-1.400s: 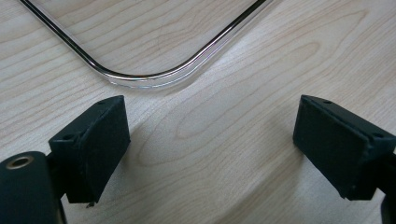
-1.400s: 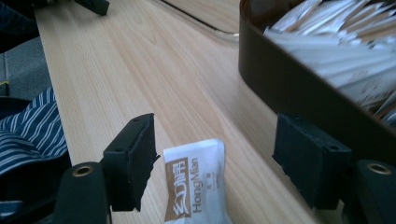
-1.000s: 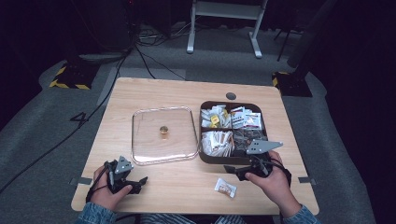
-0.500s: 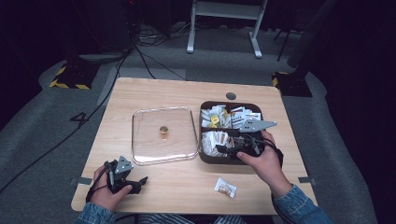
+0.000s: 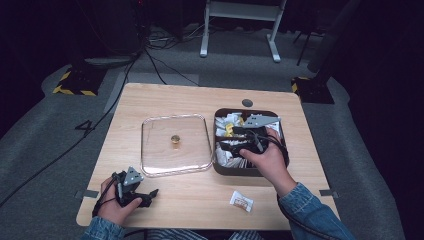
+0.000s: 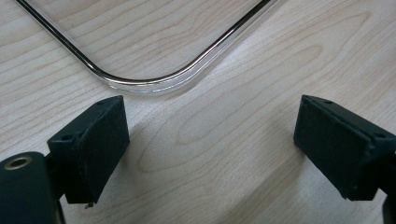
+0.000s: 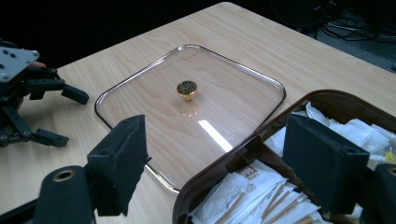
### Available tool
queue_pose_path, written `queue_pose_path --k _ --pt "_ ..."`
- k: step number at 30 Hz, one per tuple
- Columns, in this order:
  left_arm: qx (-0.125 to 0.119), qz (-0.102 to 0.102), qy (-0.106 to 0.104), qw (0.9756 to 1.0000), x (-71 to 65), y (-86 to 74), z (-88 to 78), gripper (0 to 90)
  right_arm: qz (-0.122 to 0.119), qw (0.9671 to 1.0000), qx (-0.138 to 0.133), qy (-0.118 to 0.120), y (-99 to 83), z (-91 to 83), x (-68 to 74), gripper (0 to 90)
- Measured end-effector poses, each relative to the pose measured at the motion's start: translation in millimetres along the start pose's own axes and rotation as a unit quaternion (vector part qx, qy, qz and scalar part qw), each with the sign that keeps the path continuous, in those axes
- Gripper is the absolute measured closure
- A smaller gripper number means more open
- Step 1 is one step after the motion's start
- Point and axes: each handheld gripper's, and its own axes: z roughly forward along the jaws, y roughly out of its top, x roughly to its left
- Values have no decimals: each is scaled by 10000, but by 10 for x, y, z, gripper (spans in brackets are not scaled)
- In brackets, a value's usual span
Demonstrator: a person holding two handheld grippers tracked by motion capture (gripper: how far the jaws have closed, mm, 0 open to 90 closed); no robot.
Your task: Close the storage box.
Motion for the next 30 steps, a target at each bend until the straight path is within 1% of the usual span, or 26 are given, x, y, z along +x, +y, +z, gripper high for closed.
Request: queue_pose_path --k 2,4,5,6,7,8,9,11,14,15,16,17,18,19,20,21,22,23,25,26,27,28,29,30 --pt "-16 -14 9 10000 -3 1 5 106 -39 10000 41 -14 15 27 -4 222" --pt "-28 -17 38 10000 -7 -4 1 108 -60 9999 88 37 52 107 -15 223" --pt "-28 -17 38 10000 -7 -4 1 109 -60 9999 88 37 52 107 -15 223" --pt "-27 -21 38 10000 -8 -5 -1 110 -60 9999 118 69 78 182 -20 223" --pt "-28 -20 38 10000 -8 -6 -1 110 -53 9999 121 93 90 220 -21 222" --pt "-28 -20 38 10000 -8 -6 -1 110 -53 9999 121 93 90 220 -21 222" --pt "-30 -22 51 10000 -10 -9 -4 111 -44 9998 141 166 116 302 -22 222" --pt "-29 -25 53 10000 -10 -9 -4 112 -17 9996 161 231 146 386 -14 223" --pt "-27 -27 51 10000 -11 -10 -4 112 140 9990 229 360 203 541 12 234" --pt "-27 -27 51 10000 -11 -10 -4 112 140 9990 229 360 203 541 12 234" --pt "-28 -27 52 10000 -11 -10 -4 112 130 9988 251 398 225 599 28 236" --pt "-29 -30 52 10000 -12 -10 -4 112 86 9987 295 401 254 673 54 237" --pt "-10 -40 50 10000 -15 -16 -13 112 7 9986 357 393 293 786 94 239" --pt "-10 -40 50 10000 -15 -16 -13 113 7 9986 357 393 293 786 94 239" --pt "-22 -45 52 10000 -17 -21 -15 113 -12 9986 373 386 304 827 109 239" --pt "-28 -51 49 10000 -19 -25 -17 113 -46 9983 426 387 323 928 137 240" --pt "-28 -51 49 10000 -19 -25 -17 113 -46 9983 426 387 323 928 137 240" --pt "-28 -54 45 10000 -19 -25 -18 113 -15 9982 477 371 332 1038 155 240" --pt "-26 -55 45 10000 -18 -25 -18 112 38 9981 511 351 339 1130 164 241" --pt "-26 -55 45 10000 -18 -25 -18 112 38 9981 511 351 339 1130 164 241" --pt "-26 -54 41 10000 -17 -24 -18 112 60 9980 528 338 342 1184 171 241" --pt "-27 -63 37 10000 -16 -24 -18 112 71 9979 573 298 342 1289 186 245" --pt "-27 -63 37 10000 -16 -24 -18 112 71 9979 573 298 342 1289 186 245" --pt "-26 -59 19 10000 -12 -23 -17 112 56 9977 618 279 334 1389 203 258"
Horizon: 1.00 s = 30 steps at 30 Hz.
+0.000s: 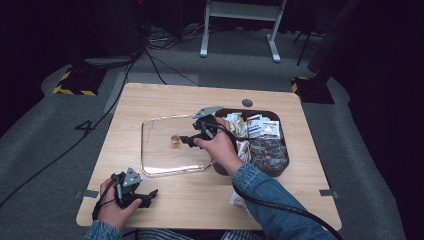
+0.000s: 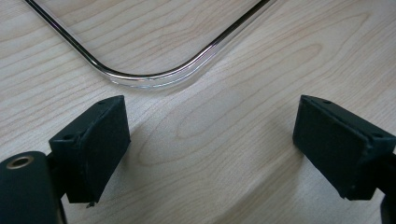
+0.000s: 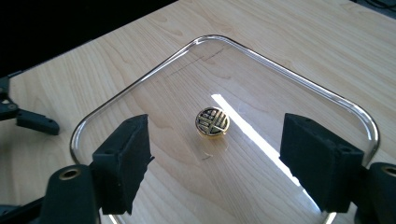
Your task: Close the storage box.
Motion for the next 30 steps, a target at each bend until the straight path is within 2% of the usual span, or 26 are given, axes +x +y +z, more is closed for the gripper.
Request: queue_pose_path --k 4,7,12,14,19,24,30 --pt "17 8 -11 10000 6 4 0 111 -9 9999 -55 -104 -1 164 25 288" --pt "8 8 -5 10000 5 3 1 111 42 9999 -113 -95 0 282 35 307" --pt "6 0 -4 10000 5 3 1 111 140 9998 44 -95 -30 485 33 344" --pt "17 -1 -12 10000 6 4 0 111 111 9997 114 -190 -42 557 31 345" --pt "4 1 -5 10000 5 3 1 111 211 9995 186 -148 -95 702 18 363" --pt "4 -1 -4 10000 4 3 1 111 136 9994 293 -149 -125 804 16 398" --pt "8 4 -4 10000 5 3 1 111 21 9987 496 -131 -171 937 21 506"
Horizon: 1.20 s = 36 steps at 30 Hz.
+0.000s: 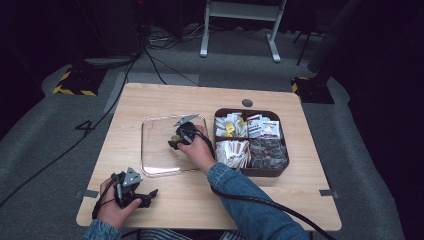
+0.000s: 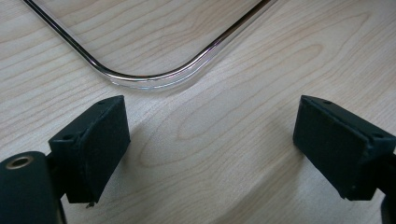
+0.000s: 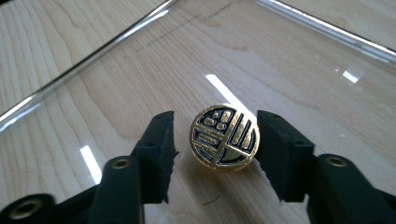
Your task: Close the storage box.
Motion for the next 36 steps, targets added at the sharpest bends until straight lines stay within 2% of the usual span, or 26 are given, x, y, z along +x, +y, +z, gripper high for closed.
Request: queue_pose_path --k 6,8,13,21,26,36 --pt "2 4 -1 10000 1 0 0 111 -63 10000 47 -18 -5 19 -31 579" --pt "2 3 -1 10000 1 0 0 111 -87 9999 46 -42 0 18 -27 582" --pt "10 4 -5 10000 3 1 -2 111 -324 9994 67 -128 24 29 13 584" --pt "-13 -18 -22 10000 5 -1 -1 111 -334 9994 -58 -30 93 -2 78 585" --pt "9 2 -17 10000 4 0 -3 111 -422 9989 -171 -64 196 -121 122 585" --pt "12 12 -16 10000 4 0 -3 111 -407 9984 -378 -133 344 -404 135 585"
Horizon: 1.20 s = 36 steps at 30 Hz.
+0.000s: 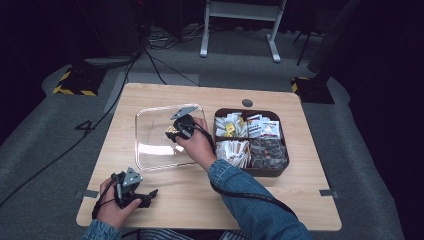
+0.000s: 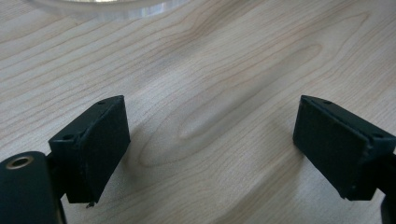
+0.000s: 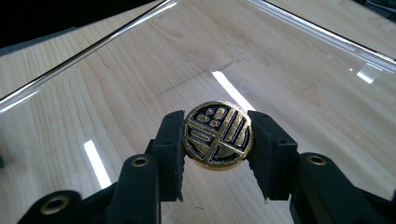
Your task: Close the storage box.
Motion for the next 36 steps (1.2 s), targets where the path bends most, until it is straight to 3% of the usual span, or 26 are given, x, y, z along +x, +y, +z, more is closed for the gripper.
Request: queue_pose_path --k 7,16,25,36 --pt "-11 -12 -8 10000 2 -1 -1 111 -38 9998 -168 -26 115 -241 -6 585" --pt "-4 22 3 10000 0 1 3 106 68 9995 -290 -59 123 -546 -77 585" --pt "1 48 17 10000 -1 2 4 104 175 9986 -420 -261 102 -875 -245 585" --pt "3 79 -4 10000 2 -8 -7 104 275 9969 -445 -586 -112 -1374 -519 584"
